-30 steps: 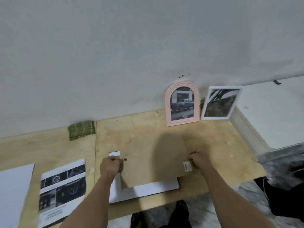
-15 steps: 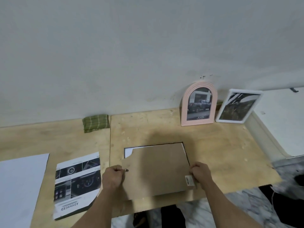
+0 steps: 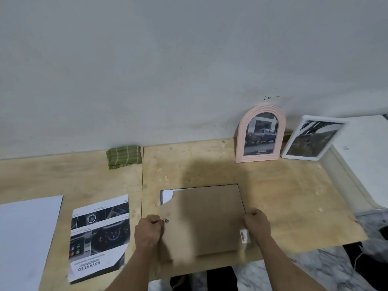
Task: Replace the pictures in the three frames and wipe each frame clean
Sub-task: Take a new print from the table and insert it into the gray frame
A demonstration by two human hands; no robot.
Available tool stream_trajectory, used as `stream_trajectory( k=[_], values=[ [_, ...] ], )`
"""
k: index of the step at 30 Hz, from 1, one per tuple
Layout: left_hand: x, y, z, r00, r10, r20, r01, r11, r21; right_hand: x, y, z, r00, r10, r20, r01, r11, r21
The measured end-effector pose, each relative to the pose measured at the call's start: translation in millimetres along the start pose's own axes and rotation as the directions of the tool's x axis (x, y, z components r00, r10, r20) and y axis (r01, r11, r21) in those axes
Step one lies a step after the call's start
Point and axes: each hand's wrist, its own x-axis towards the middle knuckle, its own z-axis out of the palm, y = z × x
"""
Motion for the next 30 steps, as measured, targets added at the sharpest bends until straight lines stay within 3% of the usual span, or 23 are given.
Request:
stream_trajectory(
  k=[3,6,9,14,16,20,22,23,25,26,30],
  values=[
    [-1.4,-1.6,-3.1,0.998,-0.062,0.002,0.061,0.977,-0.203,9.6,5.2,-1.5,0.991,0.079,0.108,-0.099,0.975,0.198],
    [-1.1,-1.4,-9.8,0.985,-0.107,0.137,0.156,0.893,-0.423,13.9,3.4,-6.8,0.974,0.14,0.18,-0.205,0.883,0.423],
    [-1.8,5.5,-17.0,0.966,-0.073,0.247,0.183,0.869,-0.46,19.3,-2.4,-9.0,0.969,0.139,0.204,-0.225,0.837,0.499],
    [9.1,11.4,-19.5,0.972,-0.081,0.218,0.175,0.872,-0.456,25.3,-19.4,-5.7,0.974,0.103,0.2,-0.187,0.867,0.462],
    [13.2,15.1,-20.7,0.979,-0.109,0.17,0.179,0.855,-0.487,18.7,-27.4,-7.9,0.948,0.052,0.314,-0.188,0.887,0.422],
    [19.7,20.9,-30.3,0.988,-0.132,0.075,0.152,0.855,-0.495,2.6,-38.5,-17.9,0.816,-0.022,0.578,-0.178,0.941,0.288],
    [16.4,23.8,-40.5,0.978,-0.078,0.192,0.165,0.856,-0.489,3.2,-40.3,-20.1,0.833,-0.053,0.551,-0.16,0.93,0.331],
    [12.8,24.5,-46.7,0.948,-0.042,0.317,0.199,0.854,-0.481,4.0,-41.4,-22.5,0.853,-0.061,0.518,-0.16,0.915,0.371],
    [8.4,22.5,-57.8,0.831,-0.02,0.555,0.289,0.87,-0.401,5.0,-44.4,-27.1,0.876,-0.054,0.48,-0.175,0.891,0.419],
    [9.6,18.4,-59.7,0.794,-0.019,0.608,0.306,0.877,-0.371,3.8,-46.2,-29.4,0.879,-0.054,0.473,-0.174,0.889,0.423],
    [13.0,9.1,-58.0,0.846,-0.024,0.533,0.251,0.899,-0.358,-3.8,-49.4,-28.8,0.887,-0.059,0.457,-0.147,0.905,0.4]
  ],
)
